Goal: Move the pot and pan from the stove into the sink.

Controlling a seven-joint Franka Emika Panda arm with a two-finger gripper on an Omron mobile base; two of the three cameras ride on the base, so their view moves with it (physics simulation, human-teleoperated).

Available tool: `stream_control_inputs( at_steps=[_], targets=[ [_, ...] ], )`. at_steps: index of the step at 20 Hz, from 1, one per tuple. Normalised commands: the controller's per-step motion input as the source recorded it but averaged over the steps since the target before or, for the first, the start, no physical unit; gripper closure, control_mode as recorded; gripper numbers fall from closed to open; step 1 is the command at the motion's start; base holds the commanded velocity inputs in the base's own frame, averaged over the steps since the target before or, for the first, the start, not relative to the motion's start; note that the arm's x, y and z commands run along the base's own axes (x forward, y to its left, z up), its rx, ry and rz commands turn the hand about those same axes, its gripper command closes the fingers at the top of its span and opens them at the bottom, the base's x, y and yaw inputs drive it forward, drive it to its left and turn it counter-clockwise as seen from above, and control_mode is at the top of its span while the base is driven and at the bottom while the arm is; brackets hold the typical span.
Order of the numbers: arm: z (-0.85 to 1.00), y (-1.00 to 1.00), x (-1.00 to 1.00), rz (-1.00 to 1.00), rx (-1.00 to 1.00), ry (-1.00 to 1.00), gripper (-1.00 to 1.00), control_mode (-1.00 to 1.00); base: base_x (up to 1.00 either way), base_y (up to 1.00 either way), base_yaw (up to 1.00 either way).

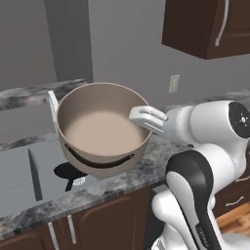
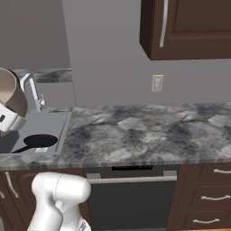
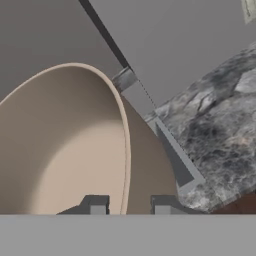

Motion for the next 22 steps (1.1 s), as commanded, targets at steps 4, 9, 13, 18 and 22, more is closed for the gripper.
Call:
stream_control_inputs(
  at_steps=[4, 9, 13, 18, 22],
  targets=[
    [-0.19, 0.00, 0.04, 0.02, 0.00, 0.06, 1.00, -1.00, 0.00, 0.00, 0.00],
    [-0.17, 0.00, 0.11, 0.03, 0.01, 0.04, 1.00, -1.00, 0.00, 0.00, 0.00],
    [-0.22, -0.01, 0.12, 0.03, 0.01, 0.07, 1.00, -1.00, 0.00, 0.00, 0.00],
    [-0.34, -0.04, 0.10, 0.05, 0.00, 0.12, 1.00, -1.00, 0.00, 0.00, 0.00],
    [-0.44, -0.03, 0.05, 0.07, -0.01, 0.17, 1.00, -1.00, 0.00, 0.00, 0.00]
  ],
)
